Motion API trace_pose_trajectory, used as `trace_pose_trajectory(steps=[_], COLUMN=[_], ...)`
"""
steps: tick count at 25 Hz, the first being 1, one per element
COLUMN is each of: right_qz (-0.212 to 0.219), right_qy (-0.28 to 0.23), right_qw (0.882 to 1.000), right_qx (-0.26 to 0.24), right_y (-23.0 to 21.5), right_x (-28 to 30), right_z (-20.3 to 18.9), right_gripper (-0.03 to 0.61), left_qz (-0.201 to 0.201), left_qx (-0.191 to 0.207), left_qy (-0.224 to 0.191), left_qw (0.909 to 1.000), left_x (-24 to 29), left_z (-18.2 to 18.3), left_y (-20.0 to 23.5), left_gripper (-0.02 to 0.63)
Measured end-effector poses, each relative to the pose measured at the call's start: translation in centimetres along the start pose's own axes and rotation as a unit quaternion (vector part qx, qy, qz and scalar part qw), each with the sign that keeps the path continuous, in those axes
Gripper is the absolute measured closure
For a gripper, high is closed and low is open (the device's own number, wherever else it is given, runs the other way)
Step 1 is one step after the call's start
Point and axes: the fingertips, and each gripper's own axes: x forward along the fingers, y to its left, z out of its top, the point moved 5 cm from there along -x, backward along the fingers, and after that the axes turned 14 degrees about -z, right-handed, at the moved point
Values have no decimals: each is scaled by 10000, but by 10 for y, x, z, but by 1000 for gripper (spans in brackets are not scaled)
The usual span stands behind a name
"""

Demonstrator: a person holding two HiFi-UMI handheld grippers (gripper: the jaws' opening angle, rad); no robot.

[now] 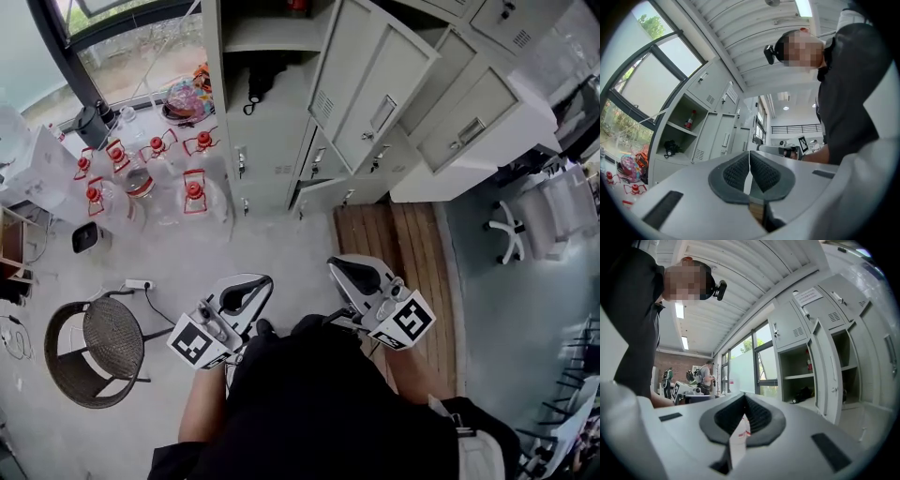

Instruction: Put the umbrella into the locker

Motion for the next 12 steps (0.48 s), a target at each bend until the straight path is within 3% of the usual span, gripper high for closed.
trace_pose_trajectory(steps=[8,12], right_qz=[701,808], right_qy=[-70,-3], right_qw=[9974,9962], right_qx=[147,331], right_y=[0,-11], right_x=[-15,-37], right_z=[1,-7], right_gripper=[568,568], left_qz=[-247,-220], left_qx=[-93,-87], left_qy=[278,512], left_qw=[9993,9984], left_x=[42,65], left_z=[-5,-12], left_y=[-26,-38], left_gripper=[594,595])
